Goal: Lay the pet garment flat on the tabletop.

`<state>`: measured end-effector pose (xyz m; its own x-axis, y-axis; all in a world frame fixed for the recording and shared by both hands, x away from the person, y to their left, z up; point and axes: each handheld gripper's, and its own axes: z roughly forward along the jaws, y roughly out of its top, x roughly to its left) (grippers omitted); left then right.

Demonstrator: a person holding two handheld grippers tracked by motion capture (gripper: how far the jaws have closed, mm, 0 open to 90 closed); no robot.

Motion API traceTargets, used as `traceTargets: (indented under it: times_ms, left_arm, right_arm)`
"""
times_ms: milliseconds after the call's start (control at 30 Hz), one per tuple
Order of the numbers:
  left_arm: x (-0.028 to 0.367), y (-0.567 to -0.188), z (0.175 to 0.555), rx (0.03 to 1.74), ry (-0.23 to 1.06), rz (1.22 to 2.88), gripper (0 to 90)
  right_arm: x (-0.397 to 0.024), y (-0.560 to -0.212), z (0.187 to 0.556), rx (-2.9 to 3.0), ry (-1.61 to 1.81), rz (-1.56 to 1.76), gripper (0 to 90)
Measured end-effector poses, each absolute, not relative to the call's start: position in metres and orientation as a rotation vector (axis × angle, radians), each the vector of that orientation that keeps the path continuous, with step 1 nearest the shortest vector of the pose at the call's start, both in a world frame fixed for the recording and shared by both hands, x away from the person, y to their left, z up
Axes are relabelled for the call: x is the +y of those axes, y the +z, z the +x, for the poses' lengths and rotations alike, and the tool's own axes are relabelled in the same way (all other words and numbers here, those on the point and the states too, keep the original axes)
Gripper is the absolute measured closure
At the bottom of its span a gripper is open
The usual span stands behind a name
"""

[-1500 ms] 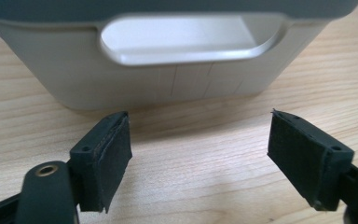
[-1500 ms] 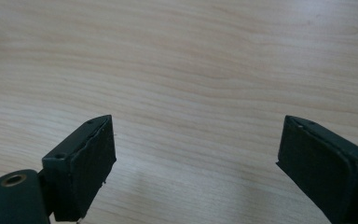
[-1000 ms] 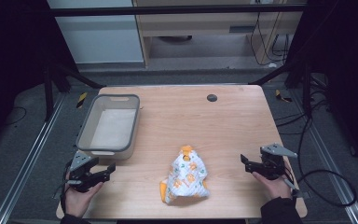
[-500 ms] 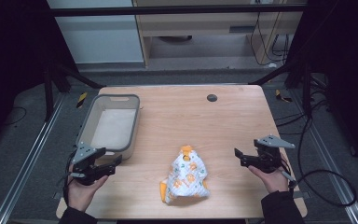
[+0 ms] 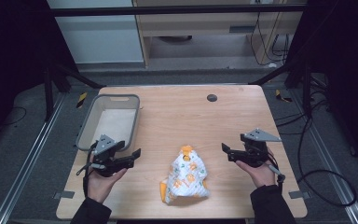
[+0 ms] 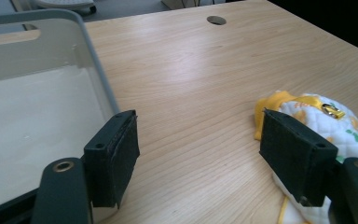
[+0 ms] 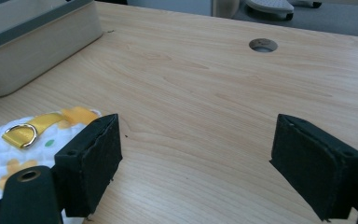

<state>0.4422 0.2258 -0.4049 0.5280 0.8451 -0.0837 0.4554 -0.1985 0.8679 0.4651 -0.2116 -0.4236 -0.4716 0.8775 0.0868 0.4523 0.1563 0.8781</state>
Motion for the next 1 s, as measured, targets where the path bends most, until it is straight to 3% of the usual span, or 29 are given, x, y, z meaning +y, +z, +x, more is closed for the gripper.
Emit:
traceTargets:
  times_ms: [1000]
  left_arm:
    - [0.16, -0.453, 0.45, 0.962, 0.348, 2.038, 35.0]
  right_arm:
    - [-0.165, -0.455, 0.46, 2.247, 1.296, 1.193, 30.9]
